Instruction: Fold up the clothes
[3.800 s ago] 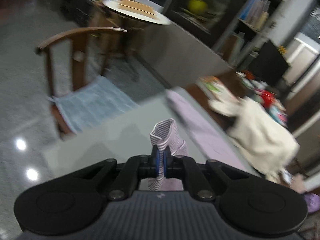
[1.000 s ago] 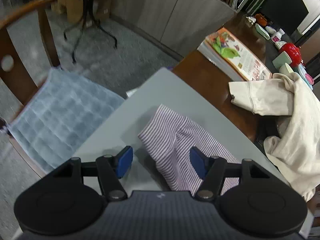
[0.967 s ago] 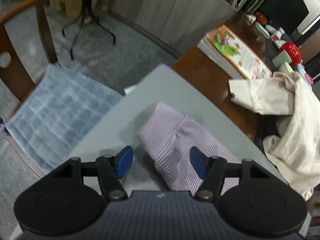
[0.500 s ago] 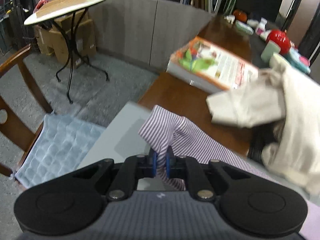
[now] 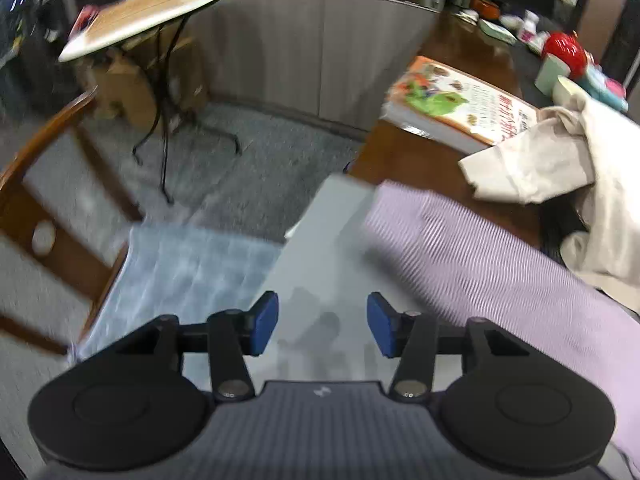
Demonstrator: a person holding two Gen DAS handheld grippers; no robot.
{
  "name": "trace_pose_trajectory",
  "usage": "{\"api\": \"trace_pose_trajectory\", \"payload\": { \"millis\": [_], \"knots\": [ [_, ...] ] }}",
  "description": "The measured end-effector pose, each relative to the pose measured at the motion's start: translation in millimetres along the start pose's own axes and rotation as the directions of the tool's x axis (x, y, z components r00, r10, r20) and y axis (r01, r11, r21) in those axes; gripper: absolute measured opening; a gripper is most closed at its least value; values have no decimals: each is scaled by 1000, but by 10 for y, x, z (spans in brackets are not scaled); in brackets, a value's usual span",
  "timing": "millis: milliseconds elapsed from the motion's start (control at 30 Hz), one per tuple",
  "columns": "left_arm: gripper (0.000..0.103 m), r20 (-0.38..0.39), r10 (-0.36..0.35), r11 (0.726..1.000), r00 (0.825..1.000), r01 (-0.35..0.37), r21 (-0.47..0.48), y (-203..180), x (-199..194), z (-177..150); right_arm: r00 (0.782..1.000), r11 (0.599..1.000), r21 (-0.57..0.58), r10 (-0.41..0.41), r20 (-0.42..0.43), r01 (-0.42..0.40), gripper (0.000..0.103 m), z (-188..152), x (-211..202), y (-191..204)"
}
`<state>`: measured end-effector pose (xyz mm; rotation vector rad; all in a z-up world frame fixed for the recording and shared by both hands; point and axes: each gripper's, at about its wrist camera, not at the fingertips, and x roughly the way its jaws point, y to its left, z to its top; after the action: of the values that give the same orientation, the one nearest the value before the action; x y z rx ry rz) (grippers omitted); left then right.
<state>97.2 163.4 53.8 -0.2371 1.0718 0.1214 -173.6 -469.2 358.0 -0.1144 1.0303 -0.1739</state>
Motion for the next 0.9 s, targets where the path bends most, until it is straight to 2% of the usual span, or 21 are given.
{"api": "trace_pose_trajectory", "payload": {
  "millis": [100, 200, 300, 367, 433, 500, 567, 633, 700, 733, 767, 800, 867, 900],
  "knots": [
    [53, -56, -63, 998, 996, 64, 19, 291, -303, -413, 1000, 980, 197, -4, -15, 6, 24, -414, -278, -34],
    [53, -134, -115, 992, 984, 121, 36, 572, -473, -832, 1000, 924, 382, -3, -7, 6, 24, -805, -535, 30],
    [53, -190, -162, 986, 968, 168, 13, 805, -567, -1173, 1000, 887, 462, 1, -1, 0, 26, -1054, -760, 233],
    [54, -200, -198, 980, 959, 197, -26, 910, -621, -1326, 1000, 865, 501, 7, 6, -9, 31, -1164, -855, 322],
    [54, -196, -218, 976, 956, 212, -48, 953, -677, -1432, 1000, 841, 541, 10, 14, -16, 48, -1244, -929, 391],
    [55, -188, -258, 965, 948, 246, -88, 1001, -747, -1609, 1000, 819, 572, 19, 24, -29, 58, -1277, -937, 412],
    [56, -184, -264, 961, 947, 244, -128, 1004, -758, -1724, 998, 782, 620, 46, 34, -57, 62, -1262, -906, 409],
    [56, -185, -265, 960, 946, 241, -142, 978, -765, -1786, 998, 765, 642, 52, 27, -57, 62, -1254, -896, 386],
    [56, -171, -224, 969, 959, 200, -147, 899, -820, -1876, 999, 738, 674, 32, 12, -32, 62, -1231, -894, 345],
    [54, -168, -216, 970, 962, 192, -149, 883, -825, -1892, 1000, 725, 689, 18, 4, -16, 62, -1223, -898, 327],
    [49, -158, -168, 978, 973, 145, -148, 811, -841, -1925, 1000, 707, 707, 9, -9, 0, 62, -1224, -896, 301],
    [32, -164, -114, 988, 980, 95, -119, 750, -845, -1928, 1000, 688, 725, 10, -22, 9, 62, -1234, -886, 273],
    [8, -173, -11, 998, 985, 0, -66, 635, -853, -1934, 999, 674, 738, 33, -15, -11, 62, -1246, -840, 223],
    [7, -172, -9, 997, 985, -5, -81, 634, -873, -1941, 1000, 691, 722, 27, -16, -7, 55, -1228, -828, 234]
  ]
}}
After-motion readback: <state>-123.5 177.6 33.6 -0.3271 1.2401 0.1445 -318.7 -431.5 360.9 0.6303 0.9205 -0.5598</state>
